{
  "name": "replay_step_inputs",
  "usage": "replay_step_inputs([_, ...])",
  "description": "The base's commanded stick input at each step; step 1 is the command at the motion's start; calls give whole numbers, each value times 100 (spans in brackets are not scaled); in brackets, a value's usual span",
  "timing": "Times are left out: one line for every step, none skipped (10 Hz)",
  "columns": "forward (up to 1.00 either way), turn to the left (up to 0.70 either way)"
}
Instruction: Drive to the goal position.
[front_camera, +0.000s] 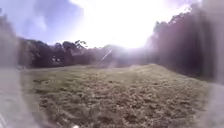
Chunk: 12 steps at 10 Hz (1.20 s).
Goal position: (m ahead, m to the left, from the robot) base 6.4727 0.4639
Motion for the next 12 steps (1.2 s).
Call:
replay_step_inputs([70, 0])
replay_step_inputs([70, 0])
replay_step_inputs([70, 0])
replay_step_inputs([70, 0])
replay_step_inputs([70, 0])
replay_step_inputs([70, 0])
replay_step_inputs([70, 0])
replay_step_inputs([70, 0])
replay_step_inputs([70, 0])
replay_step_inputs([70, 0])
replay_step_inputs([70, 0])
replay_step_inputs([70, 0])
